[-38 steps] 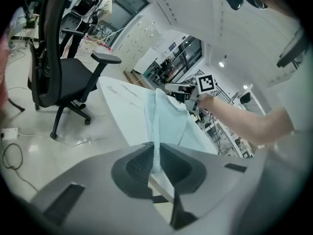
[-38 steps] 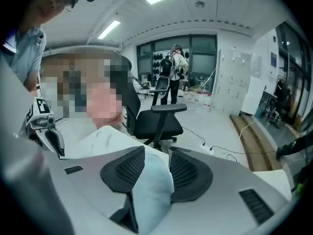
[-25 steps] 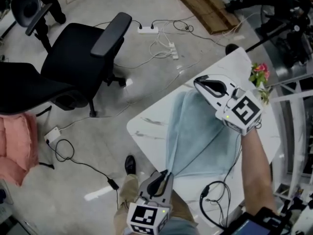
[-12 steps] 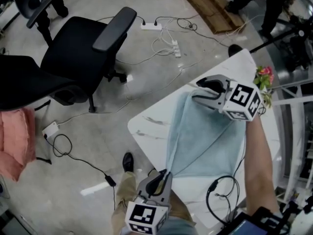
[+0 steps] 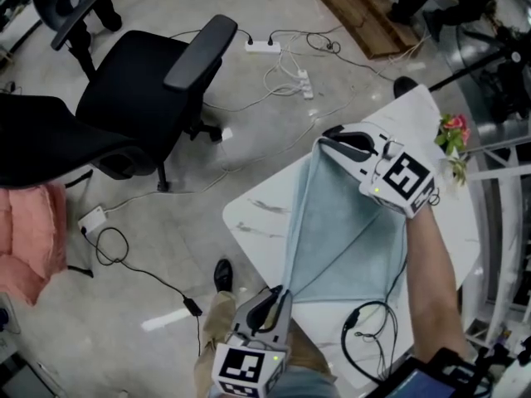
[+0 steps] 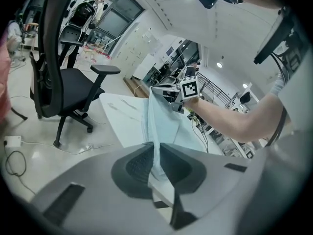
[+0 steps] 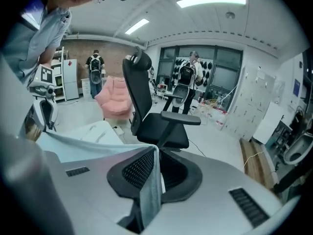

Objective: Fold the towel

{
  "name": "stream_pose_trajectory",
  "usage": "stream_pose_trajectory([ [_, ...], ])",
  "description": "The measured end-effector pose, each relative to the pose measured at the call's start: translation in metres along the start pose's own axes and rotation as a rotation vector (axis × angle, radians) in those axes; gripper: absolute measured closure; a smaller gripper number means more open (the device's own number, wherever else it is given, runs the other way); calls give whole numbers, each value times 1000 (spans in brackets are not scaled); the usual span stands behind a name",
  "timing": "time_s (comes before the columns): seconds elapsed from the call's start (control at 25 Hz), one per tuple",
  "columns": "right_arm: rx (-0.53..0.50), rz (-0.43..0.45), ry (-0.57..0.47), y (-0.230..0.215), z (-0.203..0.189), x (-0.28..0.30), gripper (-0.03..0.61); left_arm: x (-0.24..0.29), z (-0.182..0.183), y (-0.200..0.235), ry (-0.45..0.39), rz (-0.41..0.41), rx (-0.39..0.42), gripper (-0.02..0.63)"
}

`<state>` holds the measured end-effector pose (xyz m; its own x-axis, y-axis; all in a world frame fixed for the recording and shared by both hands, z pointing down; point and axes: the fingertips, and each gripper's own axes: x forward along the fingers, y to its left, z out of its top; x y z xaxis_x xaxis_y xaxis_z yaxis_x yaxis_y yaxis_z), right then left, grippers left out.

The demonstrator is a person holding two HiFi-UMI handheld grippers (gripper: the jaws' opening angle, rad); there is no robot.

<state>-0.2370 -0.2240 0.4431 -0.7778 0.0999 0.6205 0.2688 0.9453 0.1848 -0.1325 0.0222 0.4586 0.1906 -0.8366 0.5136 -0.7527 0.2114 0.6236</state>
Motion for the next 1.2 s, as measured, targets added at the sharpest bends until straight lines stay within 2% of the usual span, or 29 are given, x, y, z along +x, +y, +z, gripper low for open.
stream_pose_trajectory([
  [0.12, -26, -31, 52, 2, -17, 29, 528, 6, 0, 10, -12, 18, -35, 572],
  [0.2, -4, -50, 73, 0, -26, 41, 541, 13, -1, 18, -2, 28, -62, 571],
  [0.24, 25, -51, 77, -2, -26, 41, 502, 16, -2, 22, 4, 29, -68, 571],
  [0.28, 57, -45, 72, -5, -22, 37, 418, 17, -2, 24, 7, 24, -70, 571],
  [0.32, 91, -31, 54, -6, -14, 29, 365, 17, -1, 25, 5, 14, -73, 568],
  [0.36, 123, -19, 21, -6, -2, 18, 344, 15, 2, 24, -1, -2, -80, 559],
  [0.4, 153, -14, -21, -6, 11, 3, 339, 13, 6, 22, -8, -25, -89, 529],
  [0.48, 204, -33, -109, -7, 34, -32, 336, 5, 11, 17, -22, -69, -91, 428],
  [0.56, 239, -79, -176, -4, 46, -69, 339, -6, 17, 16, -32, -73, -60, 402],
  [0.64, 256, -138, -176, 6, 41, -100, 361, -22, 26, 24, -66, -39, -20, 402],
  [0.68, 264, -167, -150, 13, 30, -115, 383, -29, 32, 28, -87, -15, -2, 408],
  [0.76, 298, -216, -71, 36, -3, -143, 413, -37, 43, 30, -116, 12, 32, 460],
  [0.92, 461, -274, 78, 113, -85, -191, 480, -27, 45, 4, -99, -15, 126, 584],
  [1.08, 521, -231, 196, 198, -139, -208, 489, -6, 26, -34, -56, -64, 207, 595],
  [1.2, 538, -220, 214, 228, -168, -210, 486, 8, 11, -53, -41, -54, 216, 595],
])
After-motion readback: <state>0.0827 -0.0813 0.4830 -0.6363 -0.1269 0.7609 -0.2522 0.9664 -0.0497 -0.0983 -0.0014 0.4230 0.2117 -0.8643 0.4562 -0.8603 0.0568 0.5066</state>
